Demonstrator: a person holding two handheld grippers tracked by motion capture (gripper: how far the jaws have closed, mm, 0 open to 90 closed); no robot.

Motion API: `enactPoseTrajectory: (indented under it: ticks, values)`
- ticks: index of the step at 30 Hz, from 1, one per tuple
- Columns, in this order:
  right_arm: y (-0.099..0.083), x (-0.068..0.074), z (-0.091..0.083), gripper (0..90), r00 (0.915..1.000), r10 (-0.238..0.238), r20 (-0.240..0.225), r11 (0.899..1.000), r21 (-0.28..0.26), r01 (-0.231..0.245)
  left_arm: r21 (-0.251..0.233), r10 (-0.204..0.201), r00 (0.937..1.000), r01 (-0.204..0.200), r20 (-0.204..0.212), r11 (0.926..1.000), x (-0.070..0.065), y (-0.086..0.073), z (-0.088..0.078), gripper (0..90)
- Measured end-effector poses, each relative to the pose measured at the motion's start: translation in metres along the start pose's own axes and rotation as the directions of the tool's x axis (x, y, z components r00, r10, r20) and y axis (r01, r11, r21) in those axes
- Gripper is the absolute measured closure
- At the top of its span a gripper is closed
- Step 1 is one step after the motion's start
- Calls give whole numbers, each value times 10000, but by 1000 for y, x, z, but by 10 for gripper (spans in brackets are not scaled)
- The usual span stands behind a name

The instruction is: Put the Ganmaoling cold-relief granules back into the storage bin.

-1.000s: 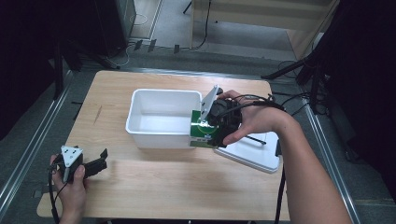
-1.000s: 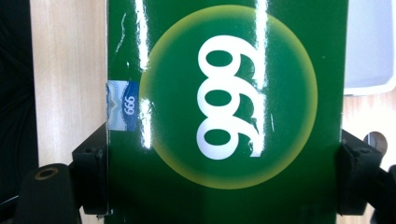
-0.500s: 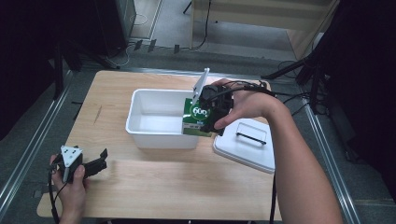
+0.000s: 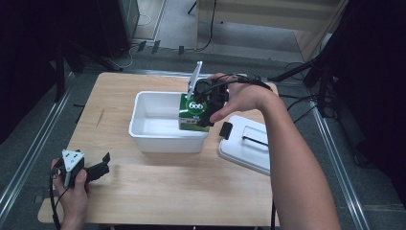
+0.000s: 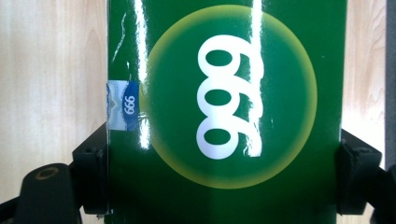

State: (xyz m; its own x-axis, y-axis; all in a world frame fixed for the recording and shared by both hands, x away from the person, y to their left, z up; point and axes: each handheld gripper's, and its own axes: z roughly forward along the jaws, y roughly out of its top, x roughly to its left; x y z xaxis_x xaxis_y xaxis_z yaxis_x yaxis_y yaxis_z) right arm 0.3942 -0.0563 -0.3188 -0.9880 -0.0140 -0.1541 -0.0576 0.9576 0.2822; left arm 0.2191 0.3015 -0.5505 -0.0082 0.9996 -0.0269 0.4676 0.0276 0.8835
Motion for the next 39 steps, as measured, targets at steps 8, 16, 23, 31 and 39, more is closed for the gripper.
enactPoseTrajectory:
  ticks: [8, 16, 23, 31, 39]
  values:
    - [10, -14, 9, 160, 10000, -23, 17, 9998, 181, 22, -3, -31, 10000, 31, 17, 10000, 1, 0, 0, 23]
    - [18, -21, 25, 161, 9999, -103, -12, 9998, 182, 103, -28, -72, 10000, 72, 20, 10000, 1, 0, 0, 23]
    - [17, -26, 40, 161, 9999, -102, 3, 9991, 400, 102, -11, -78, 10000, 78, 62, 10000, 2, 0, 0, 23]
    - [10, -28, 50, 162, 10000, -47, 24, 9993, 380, 46, 11, -79, 9999, 79, 72, 10000, 2, 0, 0, 23]
    - [2, -29, 59, 162, 9996, -294, 51, 9991, 297, 292, 40, -54, 10000, 54, 76, 10000, 2, 0, 0, 23]
